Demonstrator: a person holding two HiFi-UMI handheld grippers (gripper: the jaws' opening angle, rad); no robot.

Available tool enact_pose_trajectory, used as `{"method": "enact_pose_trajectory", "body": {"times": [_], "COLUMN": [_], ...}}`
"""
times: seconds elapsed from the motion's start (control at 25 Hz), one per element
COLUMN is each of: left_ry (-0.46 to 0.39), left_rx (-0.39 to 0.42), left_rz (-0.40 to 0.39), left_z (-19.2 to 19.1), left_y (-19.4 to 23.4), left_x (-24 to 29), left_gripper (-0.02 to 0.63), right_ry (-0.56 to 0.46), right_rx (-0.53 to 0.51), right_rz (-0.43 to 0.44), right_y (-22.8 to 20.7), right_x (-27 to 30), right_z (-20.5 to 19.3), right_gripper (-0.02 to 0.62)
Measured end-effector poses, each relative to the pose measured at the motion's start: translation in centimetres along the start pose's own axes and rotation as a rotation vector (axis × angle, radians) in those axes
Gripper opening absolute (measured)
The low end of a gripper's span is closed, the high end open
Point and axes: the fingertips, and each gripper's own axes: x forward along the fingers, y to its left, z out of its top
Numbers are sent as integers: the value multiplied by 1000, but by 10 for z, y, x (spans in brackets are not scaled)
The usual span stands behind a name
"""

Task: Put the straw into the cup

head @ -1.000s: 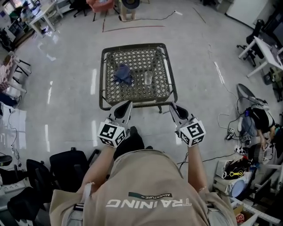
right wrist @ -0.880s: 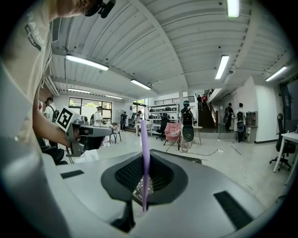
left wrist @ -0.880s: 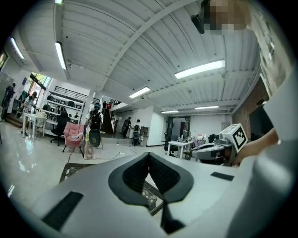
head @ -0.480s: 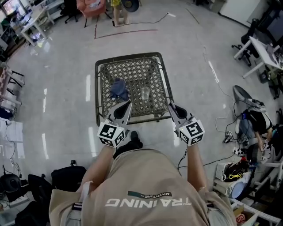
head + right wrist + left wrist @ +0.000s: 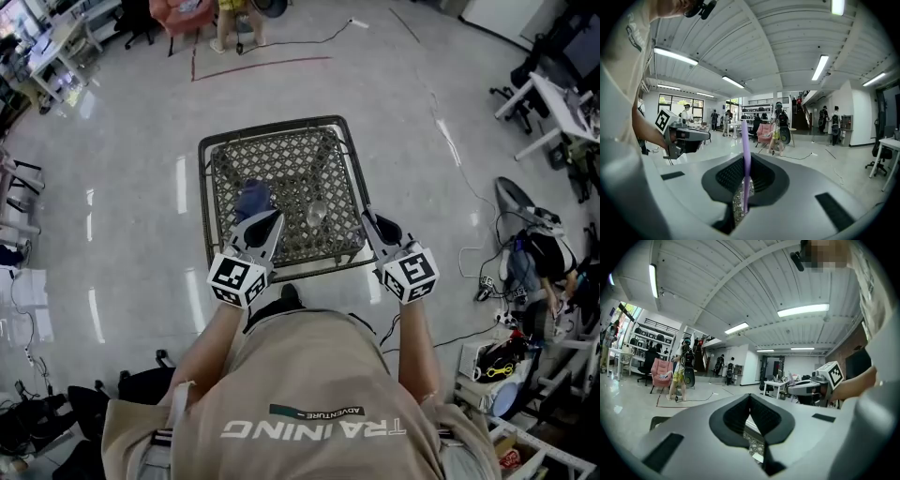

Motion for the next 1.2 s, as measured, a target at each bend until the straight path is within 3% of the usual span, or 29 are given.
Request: {"method": "enact_pose_trajectory", "body": {"times": [0.4,0.76,0.92,1.2], "left_ry": [-13,5,9,-15], "left_rx": [-22,-39,-53,-61], "left_rz": [18,162,239,353], "left_z": [12,5,2,6], "left_y": [55,70,67,60], "left_x": [21,30,37,71], "left_gripper": [15,15,15,15], "right_ry": [10,4,8,-22], "right_rx": [-7,-29,-79,-72], "right_rz": [30,182,265,392], "right_y": [-14,-21,-29,-55], "right_x": [64,96,103,110], "right_z": [13,8,5,-4], "right_gripper": [28,28,28,28]}}
